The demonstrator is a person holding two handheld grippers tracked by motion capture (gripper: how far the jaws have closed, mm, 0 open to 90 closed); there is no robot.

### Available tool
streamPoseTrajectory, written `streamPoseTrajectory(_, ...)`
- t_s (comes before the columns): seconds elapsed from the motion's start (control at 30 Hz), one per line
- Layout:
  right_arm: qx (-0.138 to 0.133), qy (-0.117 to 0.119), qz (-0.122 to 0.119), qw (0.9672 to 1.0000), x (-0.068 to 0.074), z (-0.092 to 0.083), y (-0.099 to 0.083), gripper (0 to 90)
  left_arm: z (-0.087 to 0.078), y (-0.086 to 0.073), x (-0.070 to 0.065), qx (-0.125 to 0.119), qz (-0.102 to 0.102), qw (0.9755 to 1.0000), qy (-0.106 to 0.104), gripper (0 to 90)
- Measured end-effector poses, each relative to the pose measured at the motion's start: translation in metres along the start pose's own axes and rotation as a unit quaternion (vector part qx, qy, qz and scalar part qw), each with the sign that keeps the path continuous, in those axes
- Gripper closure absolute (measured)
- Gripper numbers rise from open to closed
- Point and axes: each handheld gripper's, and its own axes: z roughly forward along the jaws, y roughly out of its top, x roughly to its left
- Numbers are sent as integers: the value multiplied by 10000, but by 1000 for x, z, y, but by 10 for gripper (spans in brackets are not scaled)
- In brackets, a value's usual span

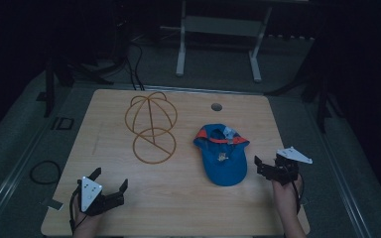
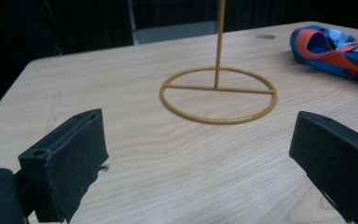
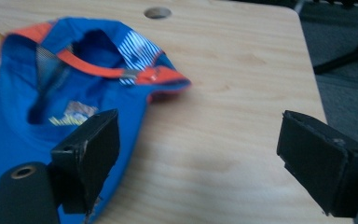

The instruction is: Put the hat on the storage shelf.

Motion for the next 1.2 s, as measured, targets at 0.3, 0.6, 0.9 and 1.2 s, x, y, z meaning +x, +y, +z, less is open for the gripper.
streamPoseTrajectory(0.3, -194, 330, -255, 9989, 11, 7, 25, 133, -1, 1, 2, -20, -178, 9998, -72, 50)
streamPoseTrajectory(0.6, -437, 580, -400, 9966, 22, 14, 49, 133, -2, 1, 3, -28, -300, 9995, -88, 53)
streamPoseTrajectory(0.9, -514, 1067, -489, 9918, 35, 30, 69, 174, -3, 4, 2, 215, -360, 9991, -29, 53)
streamPoseTrajectory(1.2, -388, 1102, -720, 9905, 47, 55, 80, 192, -3, 6, -3, 263, -167, 9993, -198, 53)
